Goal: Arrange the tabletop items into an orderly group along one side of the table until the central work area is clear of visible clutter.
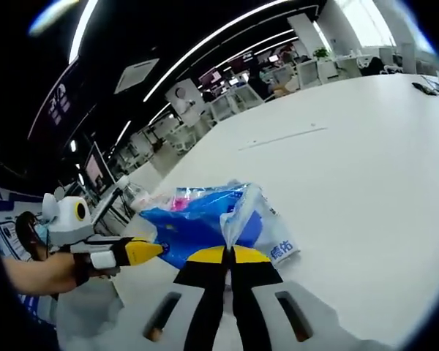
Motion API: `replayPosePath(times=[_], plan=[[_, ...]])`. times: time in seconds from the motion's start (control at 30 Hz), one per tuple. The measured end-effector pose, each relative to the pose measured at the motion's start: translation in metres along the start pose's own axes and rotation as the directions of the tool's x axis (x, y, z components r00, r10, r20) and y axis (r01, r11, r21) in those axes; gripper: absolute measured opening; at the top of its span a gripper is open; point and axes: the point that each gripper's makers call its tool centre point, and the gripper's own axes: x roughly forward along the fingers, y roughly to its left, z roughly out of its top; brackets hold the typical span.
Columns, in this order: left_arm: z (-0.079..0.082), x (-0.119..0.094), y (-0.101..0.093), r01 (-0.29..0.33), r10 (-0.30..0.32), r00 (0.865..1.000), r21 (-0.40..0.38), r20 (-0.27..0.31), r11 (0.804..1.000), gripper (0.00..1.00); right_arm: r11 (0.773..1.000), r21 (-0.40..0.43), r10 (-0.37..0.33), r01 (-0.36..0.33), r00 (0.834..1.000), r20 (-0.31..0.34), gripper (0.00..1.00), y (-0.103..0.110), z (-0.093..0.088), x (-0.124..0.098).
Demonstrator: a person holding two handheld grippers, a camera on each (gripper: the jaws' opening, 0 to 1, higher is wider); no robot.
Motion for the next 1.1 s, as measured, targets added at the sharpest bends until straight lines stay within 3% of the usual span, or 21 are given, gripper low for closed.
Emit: replayPosePath(times=[0.33, 0.77, 1.1], plan=[[0.0, 0.026, -0.039, 0.027, -0.026, 0.999, 0.044, -0.029, 0.999, 0.0, 0.998, 0.03, -0.053, 0.052, 0.998, 0.022, 0.0, -0.036, 0.005, -0.031], [0.009, 0.064, -0.087, 0.068, -0.063, 0.997, 0.108, -0.044, 0.992, 0.0, 0.993, 0.051, -0.106, 0.103, 0.992, 0.071, 0.0, -0.083, 0.023, -0.067], [0.016, 0.088, -0.11, 0.09, -0.086, 0.996, 0.132, -0.039, 0.987, 0.01, 0.991, 0.043, -0.134, 0.13, 0.987, 0.086, 0.0, -0.114, 0.038, -0.082]])
